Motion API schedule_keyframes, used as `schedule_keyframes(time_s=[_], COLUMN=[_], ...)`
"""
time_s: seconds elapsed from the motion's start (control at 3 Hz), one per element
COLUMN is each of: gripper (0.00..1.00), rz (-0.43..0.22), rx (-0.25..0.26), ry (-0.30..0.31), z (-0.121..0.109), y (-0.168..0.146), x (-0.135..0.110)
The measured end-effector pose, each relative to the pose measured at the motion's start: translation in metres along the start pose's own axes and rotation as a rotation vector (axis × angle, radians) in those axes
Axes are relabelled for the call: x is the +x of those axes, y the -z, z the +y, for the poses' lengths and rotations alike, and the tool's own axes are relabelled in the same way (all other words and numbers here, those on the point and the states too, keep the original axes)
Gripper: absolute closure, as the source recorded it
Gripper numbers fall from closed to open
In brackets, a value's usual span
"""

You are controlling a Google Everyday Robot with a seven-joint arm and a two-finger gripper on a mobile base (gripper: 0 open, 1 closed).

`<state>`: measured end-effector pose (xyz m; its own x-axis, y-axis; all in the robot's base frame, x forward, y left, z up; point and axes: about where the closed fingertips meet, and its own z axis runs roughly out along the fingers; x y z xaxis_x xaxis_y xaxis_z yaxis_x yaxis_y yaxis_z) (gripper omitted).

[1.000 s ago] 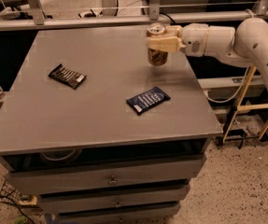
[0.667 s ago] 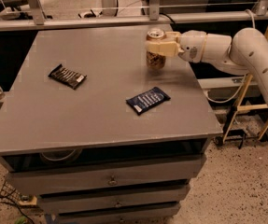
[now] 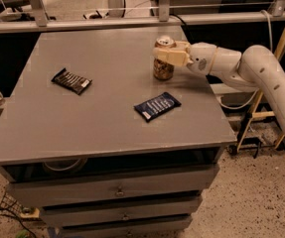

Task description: Place orange can upright

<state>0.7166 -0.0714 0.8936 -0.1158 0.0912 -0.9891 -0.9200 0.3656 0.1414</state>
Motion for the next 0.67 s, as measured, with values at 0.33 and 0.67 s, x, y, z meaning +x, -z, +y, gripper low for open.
schedule_keyframes(time_s=[0.33,0.67], gripper=[0.75,0.44], rz=[0.0,0.0], rx=[-0.001,-0.001], ry=[0.0,0.0], z=[0.0003,0.0006], y=[-0.0004,-0.0007], x=[-0.0008,-0.0017])
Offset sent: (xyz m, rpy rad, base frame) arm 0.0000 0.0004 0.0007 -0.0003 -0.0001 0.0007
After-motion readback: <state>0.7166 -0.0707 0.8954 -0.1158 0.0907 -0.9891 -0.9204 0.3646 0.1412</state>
